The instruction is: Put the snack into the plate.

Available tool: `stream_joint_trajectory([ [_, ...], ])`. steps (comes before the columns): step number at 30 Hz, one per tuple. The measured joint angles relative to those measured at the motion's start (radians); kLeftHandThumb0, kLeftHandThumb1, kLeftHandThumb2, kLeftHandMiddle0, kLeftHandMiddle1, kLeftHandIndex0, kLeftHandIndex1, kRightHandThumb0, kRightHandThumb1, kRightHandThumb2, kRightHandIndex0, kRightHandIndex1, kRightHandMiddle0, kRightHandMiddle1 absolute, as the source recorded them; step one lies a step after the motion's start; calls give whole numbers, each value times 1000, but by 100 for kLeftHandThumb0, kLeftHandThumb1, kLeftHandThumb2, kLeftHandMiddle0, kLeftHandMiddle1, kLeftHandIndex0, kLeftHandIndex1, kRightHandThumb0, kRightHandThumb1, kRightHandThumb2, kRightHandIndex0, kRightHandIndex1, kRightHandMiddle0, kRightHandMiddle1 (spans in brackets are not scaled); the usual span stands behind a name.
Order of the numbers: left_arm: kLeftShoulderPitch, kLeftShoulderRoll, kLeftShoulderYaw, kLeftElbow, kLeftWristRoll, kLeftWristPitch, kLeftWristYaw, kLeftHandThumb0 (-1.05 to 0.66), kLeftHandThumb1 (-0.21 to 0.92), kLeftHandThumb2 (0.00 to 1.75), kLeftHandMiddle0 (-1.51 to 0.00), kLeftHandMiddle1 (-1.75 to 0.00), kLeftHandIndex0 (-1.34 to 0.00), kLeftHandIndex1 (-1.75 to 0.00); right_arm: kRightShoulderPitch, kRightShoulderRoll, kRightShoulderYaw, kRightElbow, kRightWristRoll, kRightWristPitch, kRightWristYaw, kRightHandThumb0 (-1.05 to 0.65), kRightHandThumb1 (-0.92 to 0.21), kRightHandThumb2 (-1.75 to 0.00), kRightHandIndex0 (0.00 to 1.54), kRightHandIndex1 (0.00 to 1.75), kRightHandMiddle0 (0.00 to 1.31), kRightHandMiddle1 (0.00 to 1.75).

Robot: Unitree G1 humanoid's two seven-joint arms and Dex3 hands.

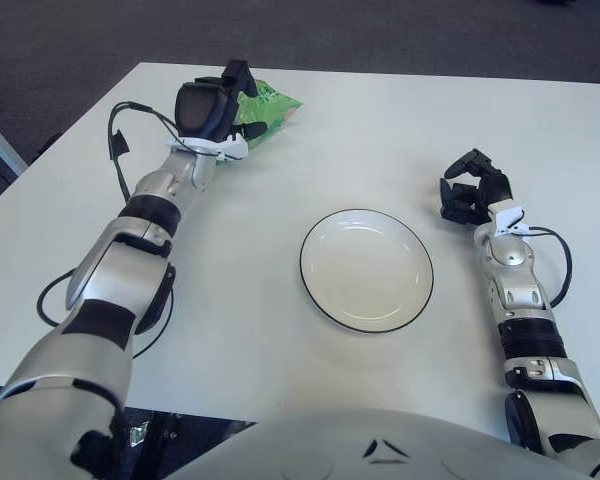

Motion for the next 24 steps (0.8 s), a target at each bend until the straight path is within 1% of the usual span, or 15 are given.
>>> stream_joint_trajectory([
  [1, -11, -4, -4, 16, -2, 2, -14, -41, 88, 56, -32, -102, -17, -164, 0, 0, 0, 0, 0, 0, 0, -44, -44, -116, 122, 175, 52, 175],
  [3, -28, -10, -14, 44, -5, 4, -37, -55, 85, 60, -26, -80, -7, -133, 0, 1, 0, 0, 1, 0, 0, -44, -44, -116, 122, 175, 52, 175],
  [4, -37, -13, -21, 60, -5, 8, -49, -60, 85, 59, -24, -72, -5, -124, 0, 2, 0, 0, 2, 0, 1, -44, -44, -116, 122, 175, 52, 175],
  [6, -49, -18, -35, 86, -4, 17, -63, -66, 88, 56, -23, -60, -2, -115, 0, 3, 0, 0, 4, 0, 2, -44, -44, -116, 122, 175, 51, 175],
  [7, -53, -20, -41, 96, -3, 21, -68, -70, 89, 56, -22, -56, -2, -111, 0, 4, 0, 0, 5, 0, 3, -44, -44, -116, 123, 175, 51, 175],
  [10, -62, -24, -64, 124, 4, 49, -70, -84, 91, 61, -21, -34, 0, -97, 0, 5, 0, 0, 6, -1, 3, -44, -44, -115, 123, 175, 51, 175],
  [13, -65, -28, -85, 142, 9, 83, -69, -89, 92, 65, -20, -26, 0, -93, 1, 7, 0, -1, 6, -1, 3, -44, -45, -115, 122, 175, 51, 175],
  [16, -66, -31, -100, 155, 9, 107, -70, -94, 92, 69, -20, -21, 0, -91, 4, 6, 0, -4, 6, -1, 3, -44, -46, -114, 122, 175, 50, 175],
  [21, -69, -44, -114, 173, 5, 159, -89, -99, 92, 73, -20, -18, 0, -90, 8, 6, -1, -9, 6, -1, 4, -44, -46, -113, 122, 175, 50, 175],
  [24, -69, -53, -115, 178, 1, 188, -115, -101, 92, 74, -18, -15, 0, -85, 11, 5, -1, -12, 7, -1, 10, -44, -46, -113, 122, 175, 50, 175],
])
